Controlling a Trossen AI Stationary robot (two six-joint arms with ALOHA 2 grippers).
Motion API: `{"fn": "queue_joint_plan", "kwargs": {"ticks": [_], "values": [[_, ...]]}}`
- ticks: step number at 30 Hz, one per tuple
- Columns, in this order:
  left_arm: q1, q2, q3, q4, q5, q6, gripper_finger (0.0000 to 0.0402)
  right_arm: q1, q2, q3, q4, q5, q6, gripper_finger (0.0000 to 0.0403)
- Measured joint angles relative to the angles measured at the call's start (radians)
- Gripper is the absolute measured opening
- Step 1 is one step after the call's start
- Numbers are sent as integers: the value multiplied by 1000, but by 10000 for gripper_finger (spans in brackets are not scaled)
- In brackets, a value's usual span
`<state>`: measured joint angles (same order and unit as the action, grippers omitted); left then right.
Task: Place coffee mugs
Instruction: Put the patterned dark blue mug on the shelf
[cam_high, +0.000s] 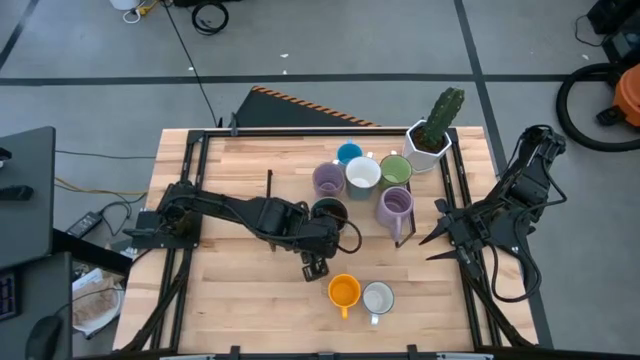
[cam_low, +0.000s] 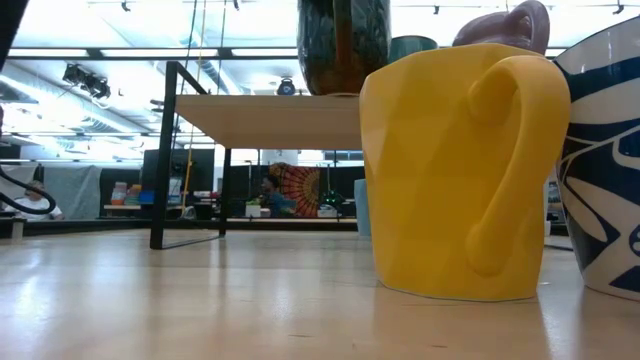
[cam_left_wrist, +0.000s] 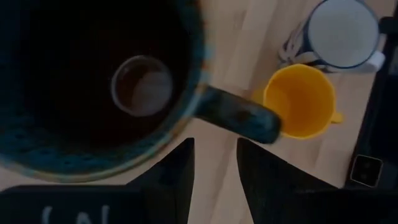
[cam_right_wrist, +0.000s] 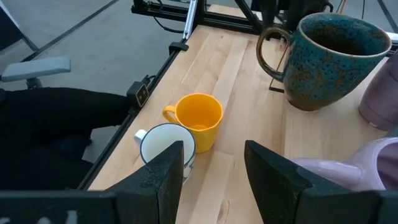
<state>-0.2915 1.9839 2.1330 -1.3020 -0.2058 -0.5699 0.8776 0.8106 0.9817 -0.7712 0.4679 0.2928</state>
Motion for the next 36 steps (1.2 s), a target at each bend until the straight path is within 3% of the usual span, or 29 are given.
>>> {"fn": "queue_joint_plan", "kwargs": {"ticks": [11, 17, 24, 30, 36], "values": [[9, 0, 0, -188, 11, -21, 125, 0, 0, 0, 0, 0, -4, 176], [14, 0, -3, -196, -26, 11, 125, 0, 0, 0, 0, -17, -4, 176], [8, -5, -101, -257, -27, 26, 125, 0, 0, 0, 0, -18, -7, 176], [18, -81, -205, -206, -15, 33, 125, 0, 0, 0, 17, -18, -23, 176], [19, -195, -361, -16, -29, 49, 125, 0, 0, 0, 19, -18, -24, 176]]}}
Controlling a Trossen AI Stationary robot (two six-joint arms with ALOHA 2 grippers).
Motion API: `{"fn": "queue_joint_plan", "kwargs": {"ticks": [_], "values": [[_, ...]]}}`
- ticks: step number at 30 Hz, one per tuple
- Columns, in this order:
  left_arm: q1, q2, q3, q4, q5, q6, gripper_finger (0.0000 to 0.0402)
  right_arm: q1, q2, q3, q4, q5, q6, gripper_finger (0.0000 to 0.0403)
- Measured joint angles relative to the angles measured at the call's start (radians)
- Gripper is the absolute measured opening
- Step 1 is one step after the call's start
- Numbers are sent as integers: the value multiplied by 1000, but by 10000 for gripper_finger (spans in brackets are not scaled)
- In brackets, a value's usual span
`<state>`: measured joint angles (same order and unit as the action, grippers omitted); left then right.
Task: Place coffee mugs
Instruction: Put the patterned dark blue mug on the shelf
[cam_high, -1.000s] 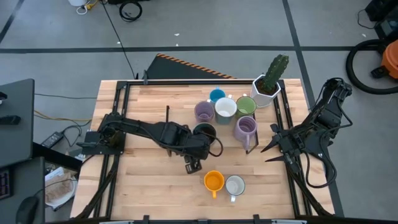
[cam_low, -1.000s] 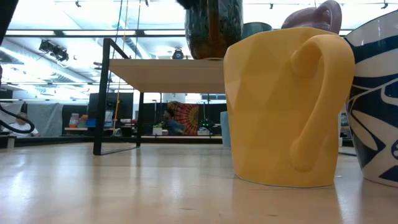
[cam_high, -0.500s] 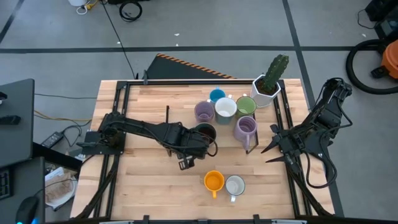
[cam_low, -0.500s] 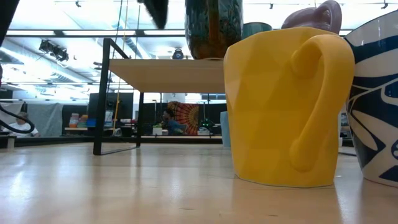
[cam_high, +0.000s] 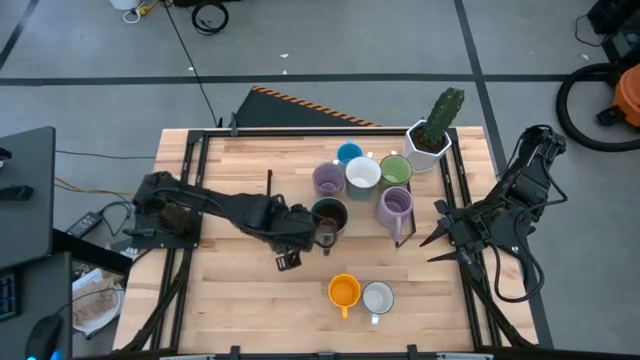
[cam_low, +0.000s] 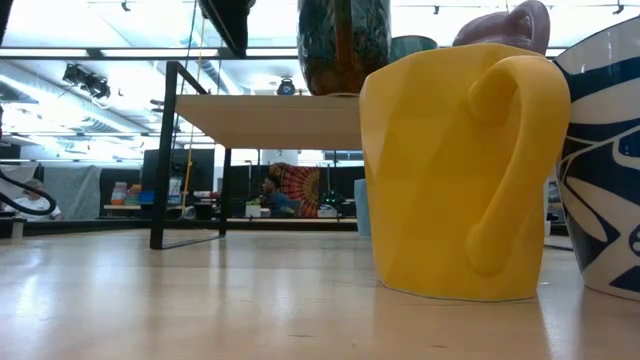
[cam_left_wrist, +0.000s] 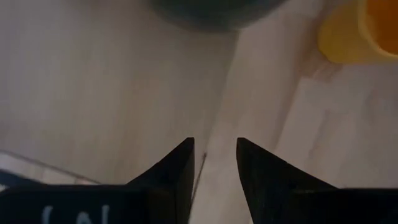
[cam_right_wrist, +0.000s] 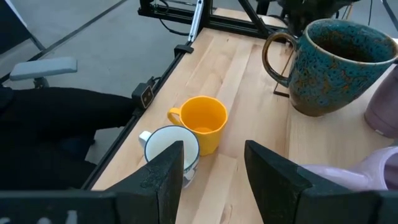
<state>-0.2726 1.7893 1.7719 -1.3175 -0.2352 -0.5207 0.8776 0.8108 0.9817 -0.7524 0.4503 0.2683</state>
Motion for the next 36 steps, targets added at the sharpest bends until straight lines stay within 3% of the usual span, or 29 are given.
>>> {"fn": "queue_joint_plan", "kwargs": {"ticks": [9, 16, 22, 30, 36], "values": [[0, -133, -246, 246, -11, 9, 125, 0, 0, 0, 0, 0, -1, 176], [-24, -261, -425, 442, -76, -17, 126, 0, 0, 0, -2, 0, 0, 176], [-71, -317, -519, 557, -191, -10, 130, 0, 0, 0, -3, 0, 0, 176], [-101, -317, -618, 666, -272, 9, 196, -6, 0, 0, -2, 0, 17, 176], [-68, -317, -692, 810, -260, 48, 244, -10, 0, 0, 11, 0, 32, 176]]}}
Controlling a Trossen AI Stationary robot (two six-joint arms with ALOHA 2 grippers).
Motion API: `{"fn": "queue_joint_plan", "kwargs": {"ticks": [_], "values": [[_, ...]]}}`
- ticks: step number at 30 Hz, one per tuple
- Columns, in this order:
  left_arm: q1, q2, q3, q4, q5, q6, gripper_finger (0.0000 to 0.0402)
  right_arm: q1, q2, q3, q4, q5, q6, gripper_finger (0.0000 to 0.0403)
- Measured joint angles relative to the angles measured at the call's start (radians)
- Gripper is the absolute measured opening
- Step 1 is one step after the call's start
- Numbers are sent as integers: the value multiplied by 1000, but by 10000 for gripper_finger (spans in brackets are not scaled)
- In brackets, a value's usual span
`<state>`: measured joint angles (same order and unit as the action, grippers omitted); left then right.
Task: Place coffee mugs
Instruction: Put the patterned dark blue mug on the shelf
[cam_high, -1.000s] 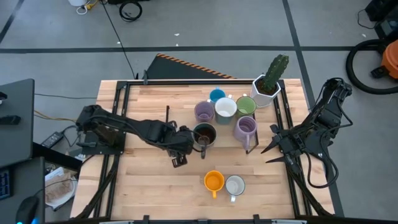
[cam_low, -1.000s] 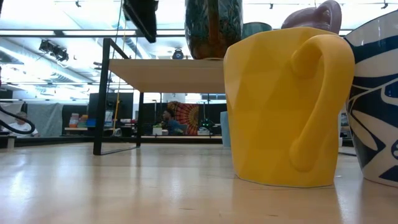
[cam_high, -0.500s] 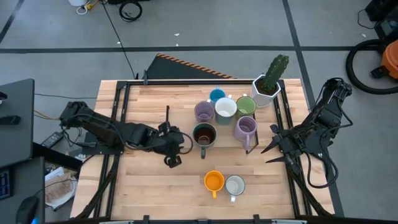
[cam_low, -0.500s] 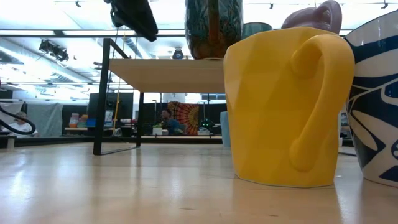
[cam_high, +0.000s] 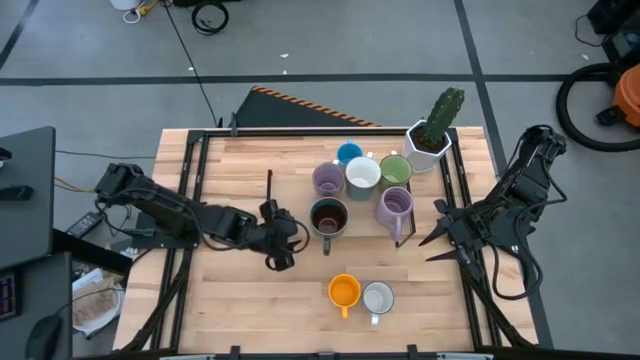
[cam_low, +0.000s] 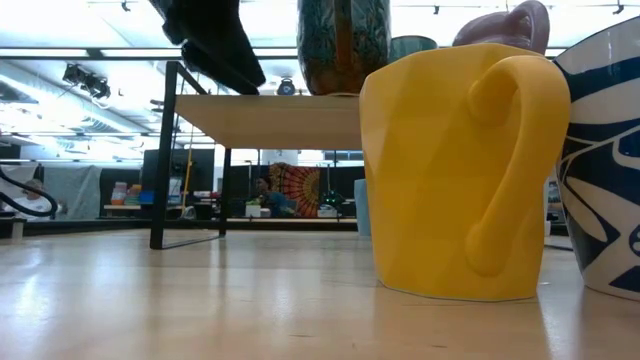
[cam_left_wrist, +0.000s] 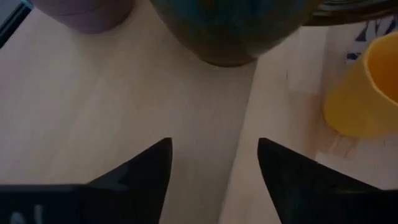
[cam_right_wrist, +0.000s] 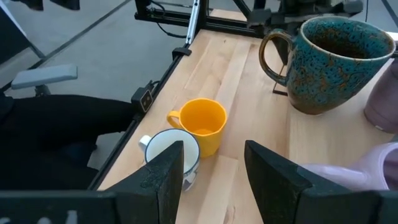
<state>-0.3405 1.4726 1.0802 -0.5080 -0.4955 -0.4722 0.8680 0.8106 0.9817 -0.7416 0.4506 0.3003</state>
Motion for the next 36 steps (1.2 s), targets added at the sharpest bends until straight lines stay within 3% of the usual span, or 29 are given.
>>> {"fn": "queue_joint_plan", "kwargs": {"ticks": [7, 17, 36], "values": [[31, 0, -8, 110, 10, 71, 247, 0, 0, 0, 20, 0, 4, 176], [64, 42, -8, 223, 28, 60, 243, 0, 0, 0, 23, -8, -5, 176], [75, 74, -8, 328, 21, 58, 243, 0, 0, 0, 23, -9, -12, 176]]}}
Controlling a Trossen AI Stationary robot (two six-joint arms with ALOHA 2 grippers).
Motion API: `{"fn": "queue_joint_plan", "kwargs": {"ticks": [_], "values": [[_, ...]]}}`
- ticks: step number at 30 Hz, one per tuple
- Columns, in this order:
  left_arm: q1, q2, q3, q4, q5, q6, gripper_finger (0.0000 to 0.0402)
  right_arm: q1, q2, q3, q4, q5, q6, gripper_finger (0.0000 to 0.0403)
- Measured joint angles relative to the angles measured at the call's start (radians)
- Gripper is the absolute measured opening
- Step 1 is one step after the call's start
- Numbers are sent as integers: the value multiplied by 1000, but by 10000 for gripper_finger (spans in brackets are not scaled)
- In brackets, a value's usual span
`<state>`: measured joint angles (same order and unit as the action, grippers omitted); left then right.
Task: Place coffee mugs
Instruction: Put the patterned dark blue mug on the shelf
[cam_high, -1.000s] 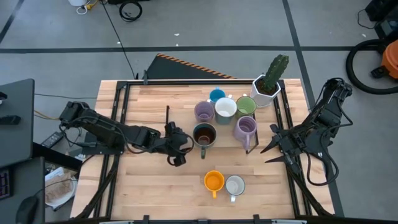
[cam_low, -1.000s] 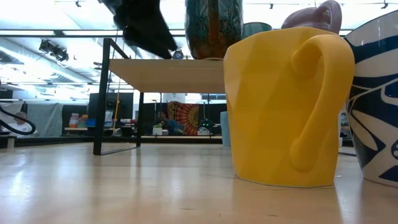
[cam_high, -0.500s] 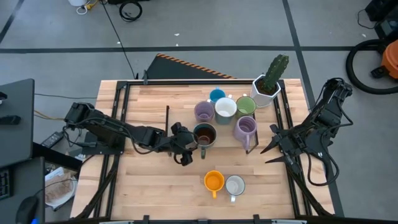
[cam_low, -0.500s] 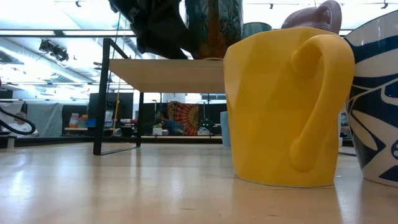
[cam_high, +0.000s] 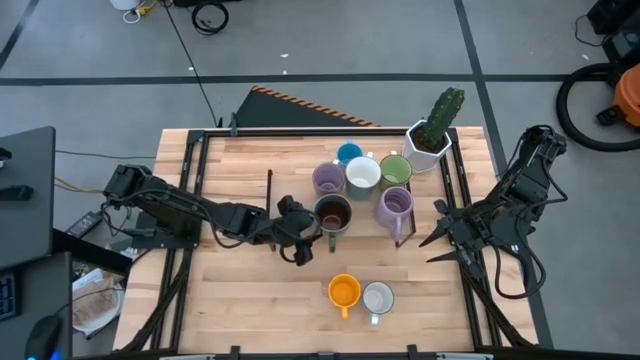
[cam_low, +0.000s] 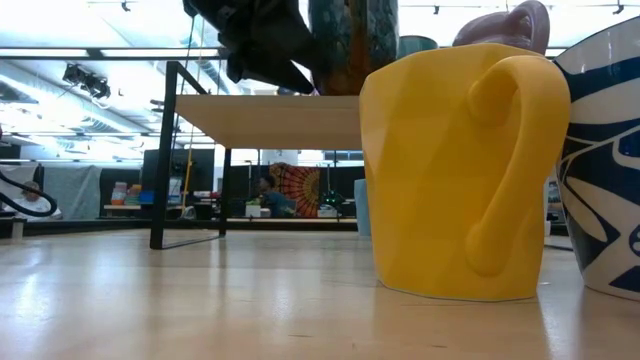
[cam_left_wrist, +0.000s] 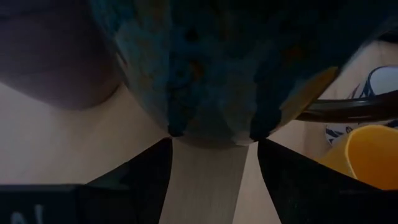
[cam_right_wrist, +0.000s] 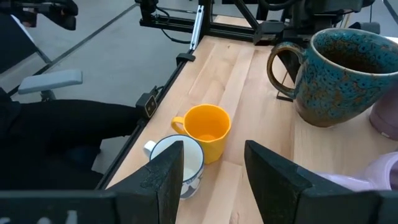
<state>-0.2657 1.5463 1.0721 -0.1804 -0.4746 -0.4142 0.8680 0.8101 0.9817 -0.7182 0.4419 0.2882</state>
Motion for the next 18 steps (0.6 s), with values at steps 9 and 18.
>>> {"fn": "queue_joint_plan", "kwargs": {"ticks": [9, 18], "values": [[0, 0, 0, 66, -4, 4, 242, 0, 0, 0, 0, -2, 0, 176], [0, 0, 0, 107, -4, 9, 242, 0, 0, 0, 0, -2, 0, 176]]}}
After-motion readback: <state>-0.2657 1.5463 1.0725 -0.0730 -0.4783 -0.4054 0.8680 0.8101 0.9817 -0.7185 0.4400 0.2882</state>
